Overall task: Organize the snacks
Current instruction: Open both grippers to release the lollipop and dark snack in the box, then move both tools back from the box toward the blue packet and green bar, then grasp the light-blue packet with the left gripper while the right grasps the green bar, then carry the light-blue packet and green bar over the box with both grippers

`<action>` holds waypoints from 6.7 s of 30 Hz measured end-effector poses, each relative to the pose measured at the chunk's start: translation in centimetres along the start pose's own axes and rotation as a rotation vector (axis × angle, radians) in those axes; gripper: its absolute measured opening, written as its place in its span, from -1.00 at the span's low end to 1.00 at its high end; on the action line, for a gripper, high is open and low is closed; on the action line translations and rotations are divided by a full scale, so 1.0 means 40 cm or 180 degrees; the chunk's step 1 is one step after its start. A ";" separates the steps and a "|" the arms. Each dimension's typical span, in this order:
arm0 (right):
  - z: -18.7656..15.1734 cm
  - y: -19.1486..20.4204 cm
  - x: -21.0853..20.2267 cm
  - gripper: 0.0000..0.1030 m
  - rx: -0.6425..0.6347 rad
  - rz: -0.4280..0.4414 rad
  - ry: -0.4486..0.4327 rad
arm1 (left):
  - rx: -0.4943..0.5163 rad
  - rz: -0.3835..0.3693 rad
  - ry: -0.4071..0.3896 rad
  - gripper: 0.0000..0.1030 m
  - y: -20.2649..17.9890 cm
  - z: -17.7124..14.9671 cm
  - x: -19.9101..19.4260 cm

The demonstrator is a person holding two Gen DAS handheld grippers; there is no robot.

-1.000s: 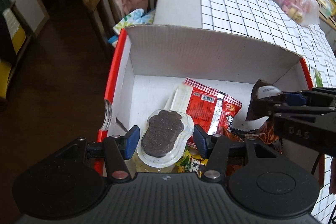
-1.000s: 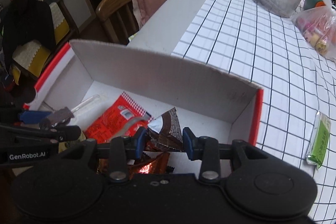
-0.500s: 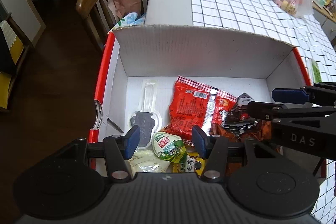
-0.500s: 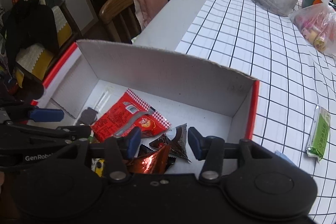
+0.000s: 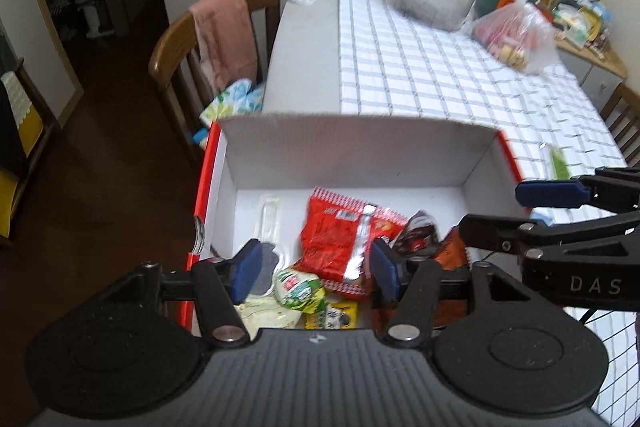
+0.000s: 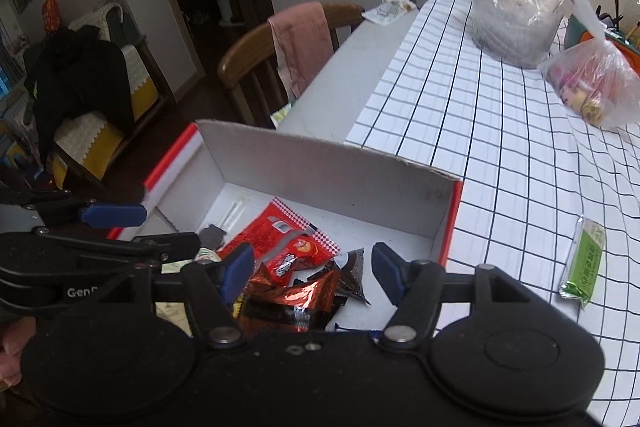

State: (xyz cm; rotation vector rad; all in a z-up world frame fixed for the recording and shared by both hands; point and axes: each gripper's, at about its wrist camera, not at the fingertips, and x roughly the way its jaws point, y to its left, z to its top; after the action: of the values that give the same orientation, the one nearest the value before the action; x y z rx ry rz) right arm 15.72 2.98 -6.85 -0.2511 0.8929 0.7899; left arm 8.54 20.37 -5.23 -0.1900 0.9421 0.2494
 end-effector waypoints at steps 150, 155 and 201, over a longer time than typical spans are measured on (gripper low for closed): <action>-0.265 -0.491 -0.313 -0.21 0.0555 -0.0190 -0.0118 | 0.0168 -0.0372 0.0252 -0.09 -0.568 -0.069 -0.023; -0.225 -0.401 -0.322 -0.21 0.0460 -0.0119 -0.0231 | 0.0104 -0.0360 0.0149 -0.09 -0.484 -0.061 -0.070; 0.007 0.019 0.199 -0.21 -0.0290 -0.0145 0.0524 | 0.0200 0.0175 0.0513 -0.09 -0.001 0.016 0.176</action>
State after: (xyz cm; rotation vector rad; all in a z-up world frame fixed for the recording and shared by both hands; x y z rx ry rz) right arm 18.32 7.71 -12.75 -0.4201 1.0036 0.7764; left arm 13.01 21.38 -10.62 -0.1277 1.1147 0.2576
